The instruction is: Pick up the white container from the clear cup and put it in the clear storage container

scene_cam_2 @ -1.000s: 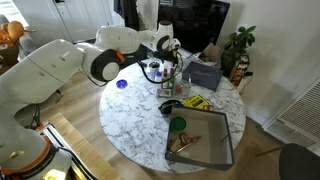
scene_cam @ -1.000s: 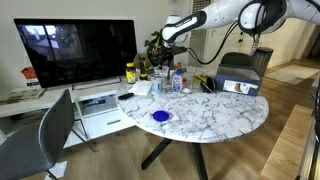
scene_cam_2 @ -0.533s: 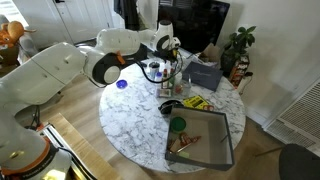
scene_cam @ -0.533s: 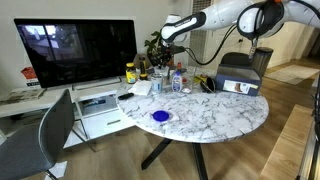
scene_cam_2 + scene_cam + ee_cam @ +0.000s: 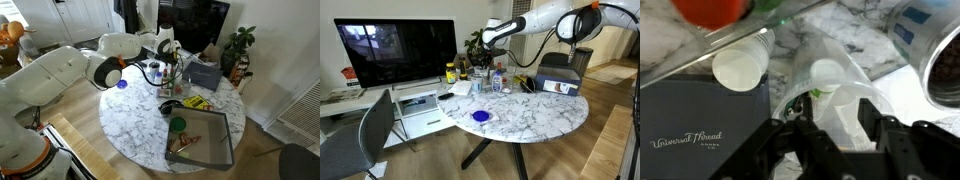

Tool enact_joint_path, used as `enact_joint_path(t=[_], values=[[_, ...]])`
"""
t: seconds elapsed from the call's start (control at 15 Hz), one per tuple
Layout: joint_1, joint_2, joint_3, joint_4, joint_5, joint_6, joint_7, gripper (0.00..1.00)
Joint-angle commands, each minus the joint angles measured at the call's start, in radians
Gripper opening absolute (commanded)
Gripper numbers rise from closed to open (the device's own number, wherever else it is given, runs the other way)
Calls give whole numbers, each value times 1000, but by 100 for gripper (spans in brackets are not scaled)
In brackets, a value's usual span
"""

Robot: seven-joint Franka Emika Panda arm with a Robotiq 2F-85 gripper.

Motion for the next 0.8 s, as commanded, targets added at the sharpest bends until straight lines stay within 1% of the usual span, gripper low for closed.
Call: enact_joint_path(t=[0.0,0.07,0.13,0.27,0.33,0.4,0.47,0.53,0.6,0.67,0.73], values=[[6,47,-32,49,-19,-27,35,44],[8,51,-41,50,-25,-28,39,36],[10,53,-49,49,-28,-35,45,39],[13,56,-63,48,-31,-48,55,40],[15,57,-67,49,-30,-55,55,46],[17,57,-71,50,-29,-64,56,48],[19,57,-74,50,-28,-72,59,55],[20,57,-77,51,-27,-82,59,57],[20,57,-76,51,-25,-91,59,55],[20,58,-74,52,-23,-102,58,58],[22,59,-76,54,-24,-114,60,54]])
